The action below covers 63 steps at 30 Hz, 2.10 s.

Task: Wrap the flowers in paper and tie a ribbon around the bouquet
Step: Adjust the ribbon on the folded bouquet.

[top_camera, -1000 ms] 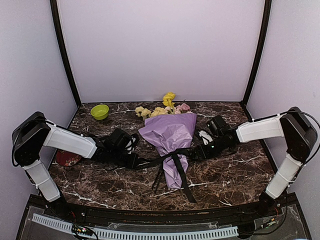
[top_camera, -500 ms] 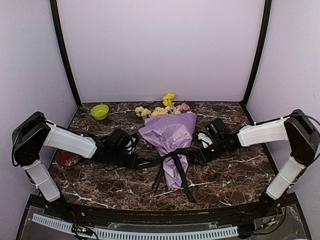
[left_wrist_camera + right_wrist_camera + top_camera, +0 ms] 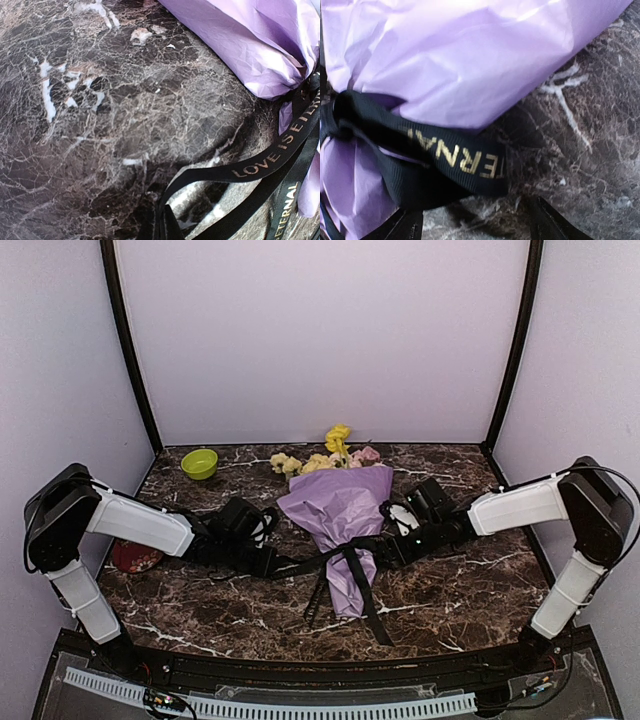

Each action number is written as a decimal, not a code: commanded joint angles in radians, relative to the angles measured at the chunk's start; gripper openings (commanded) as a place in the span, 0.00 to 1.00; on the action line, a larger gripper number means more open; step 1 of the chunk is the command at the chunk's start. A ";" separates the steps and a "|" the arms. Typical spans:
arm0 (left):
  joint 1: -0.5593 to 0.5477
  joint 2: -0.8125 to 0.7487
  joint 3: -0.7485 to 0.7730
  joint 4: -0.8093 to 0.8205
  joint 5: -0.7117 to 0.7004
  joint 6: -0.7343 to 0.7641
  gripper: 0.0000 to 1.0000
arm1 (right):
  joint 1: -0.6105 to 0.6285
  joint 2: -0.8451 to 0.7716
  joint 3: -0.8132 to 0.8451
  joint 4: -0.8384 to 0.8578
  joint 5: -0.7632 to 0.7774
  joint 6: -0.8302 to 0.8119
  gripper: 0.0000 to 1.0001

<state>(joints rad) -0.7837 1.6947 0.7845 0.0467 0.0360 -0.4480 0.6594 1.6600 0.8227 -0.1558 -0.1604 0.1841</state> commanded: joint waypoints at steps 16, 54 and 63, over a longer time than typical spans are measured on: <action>0.017 0.028 0.037 -0.151 -0.072 0.080 0.00 | 0.011 0.056 0.011 0.072 0.034 -0.047 0.00; 0.138 0.177 0.066 -0.108 -0.107 0.071 0.00 | 0.066 -0.150 -0.189 -0.278 -0.227 0.172 0.00; 0.138 0.170 0.042 -0.114 -0.097 0.086 0.00 | 0.066 -0.131 -0.203 -0.265 -0.255 0.186 0.00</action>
<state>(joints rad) -0.6693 1.8107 0.8948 0.0875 -0.0277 -0.3717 0.7158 1.5105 0.6537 -0.3183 -0.4137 0.3573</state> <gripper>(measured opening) 0.006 0.005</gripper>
